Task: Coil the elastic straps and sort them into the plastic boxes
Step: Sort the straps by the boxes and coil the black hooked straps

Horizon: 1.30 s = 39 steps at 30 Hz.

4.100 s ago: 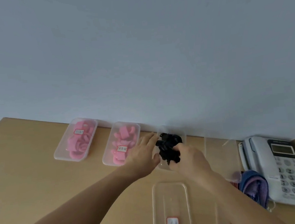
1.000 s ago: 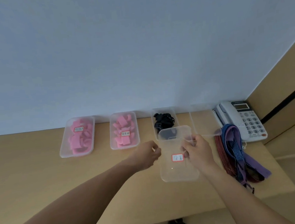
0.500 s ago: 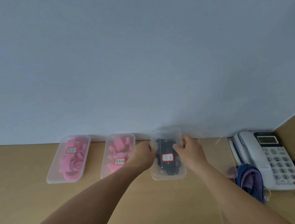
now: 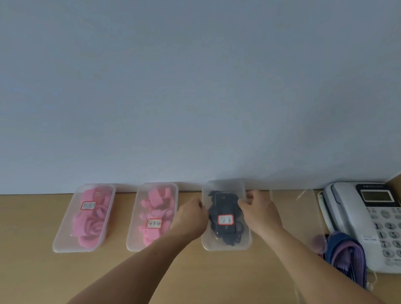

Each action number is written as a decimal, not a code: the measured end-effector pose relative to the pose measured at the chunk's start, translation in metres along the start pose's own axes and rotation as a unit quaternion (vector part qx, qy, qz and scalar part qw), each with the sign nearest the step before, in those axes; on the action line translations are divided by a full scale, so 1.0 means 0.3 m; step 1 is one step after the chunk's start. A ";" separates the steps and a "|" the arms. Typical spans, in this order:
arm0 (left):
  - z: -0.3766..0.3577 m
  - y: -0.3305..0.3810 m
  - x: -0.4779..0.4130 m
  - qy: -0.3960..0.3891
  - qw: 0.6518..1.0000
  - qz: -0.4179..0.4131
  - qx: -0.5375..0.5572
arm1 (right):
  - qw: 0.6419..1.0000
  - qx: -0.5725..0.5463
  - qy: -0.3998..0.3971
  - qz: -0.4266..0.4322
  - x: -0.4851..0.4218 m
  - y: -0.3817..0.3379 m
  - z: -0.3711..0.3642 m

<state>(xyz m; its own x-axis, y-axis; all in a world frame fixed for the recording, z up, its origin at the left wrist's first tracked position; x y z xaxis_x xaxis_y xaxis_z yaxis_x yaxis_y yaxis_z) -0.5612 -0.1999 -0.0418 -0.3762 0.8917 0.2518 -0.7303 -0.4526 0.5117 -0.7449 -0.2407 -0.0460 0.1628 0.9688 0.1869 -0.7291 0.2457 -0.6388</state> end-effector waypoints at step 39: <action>-0.171 0.082 0.008 0.077 0.916 -0.319 -0.232 | 0.995 -0.068 0.022 -0.075 -0.188 -0.014 -0.050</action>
<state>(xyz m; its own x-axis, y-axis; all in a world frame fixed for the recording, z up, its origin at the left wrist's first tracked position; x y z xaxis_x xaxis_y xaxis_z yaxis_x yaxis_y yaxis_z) -0.6094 -0.2092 -0.0707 0.1617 0.9804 -0.1129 -0.9797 0.1732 0.1005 -0.7410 -0.2960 -0.0650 0.2942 0.9208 0.2562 -0.5977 0.3865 -0.7024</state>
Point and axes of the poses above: each hand's wrist, its own x-axis away from the middle knuckle, its own z-axis out of the back of the hand, y = z × x, the point moved 3 cm from there along -x, towards the middle knuckle, and after that the axes turned 11 degrees about y, right-handed, at the moved point
